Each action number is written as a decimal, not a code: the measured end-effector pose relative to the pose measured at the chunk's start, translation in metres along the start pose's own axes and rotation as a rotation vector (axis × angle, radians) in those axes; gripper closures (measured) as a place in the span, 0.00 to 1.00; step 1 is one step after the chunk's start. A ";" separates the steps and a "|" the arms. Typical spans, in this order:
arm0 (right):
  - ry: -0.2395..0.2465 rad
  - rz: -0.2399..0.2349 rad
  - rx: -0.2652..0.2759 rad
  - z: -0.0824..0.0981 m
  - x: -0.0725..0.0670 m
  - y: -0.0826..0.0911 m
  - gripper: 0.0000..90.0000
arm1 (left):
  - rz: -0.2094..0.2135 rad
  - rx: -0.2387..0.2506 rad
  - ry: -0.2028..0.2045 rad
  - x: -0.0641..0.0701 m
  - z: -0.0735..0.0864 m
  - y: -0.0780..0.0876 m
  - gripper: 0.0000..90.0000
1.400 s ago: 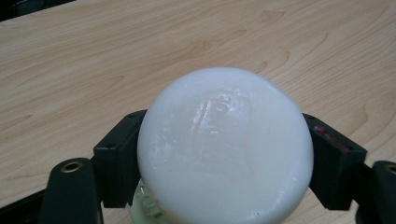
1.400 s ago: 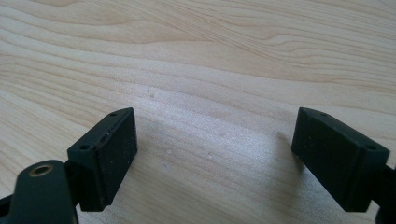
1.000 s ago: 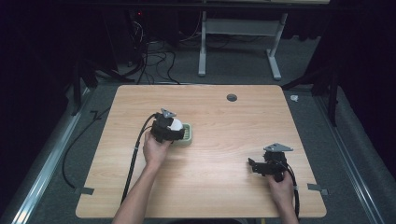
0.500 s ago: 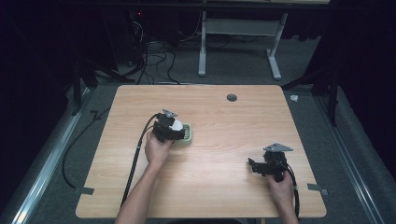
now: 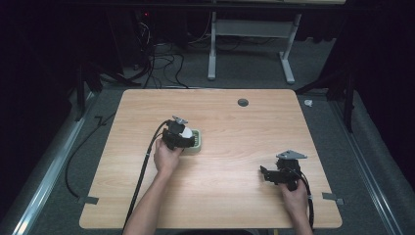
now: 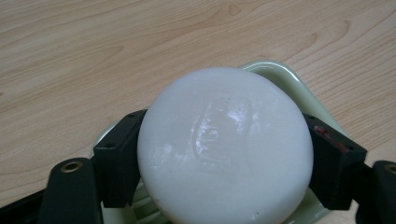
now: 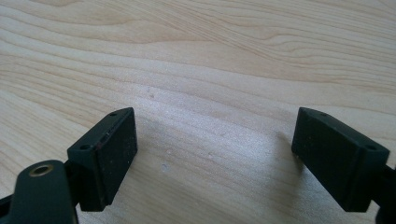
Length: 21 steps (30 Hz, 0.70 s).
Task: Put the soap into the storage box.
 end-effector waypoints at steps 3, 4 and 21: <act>0.000 0.000 0.000 0.000 0.000 0.000 0.17 | 0.000 -0.006 -0.006 0.001 0.001 -0.001 0.28; 0.000 0.000 0.000 0.000 0.000 0.000 0.17 | -0.004 -0.010 -0.011 0.001 0.002 -0.002 0.28; 0.000 0.000 0.000 0.000 0.000 0.000 0.17 | -0.015 -0.001 -0.035 0.002 0.003 -0.001 0.26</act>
Point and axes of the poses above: each handheld gripper's, and its own axes: y roughly backward along the jaws, z roughly out of its underside, x roughly to its right, the point moved 8 cm from there along -y, roughly forward along the jaws, and after that the axes turned 5 degrees about -y, right-handed, at the moved point
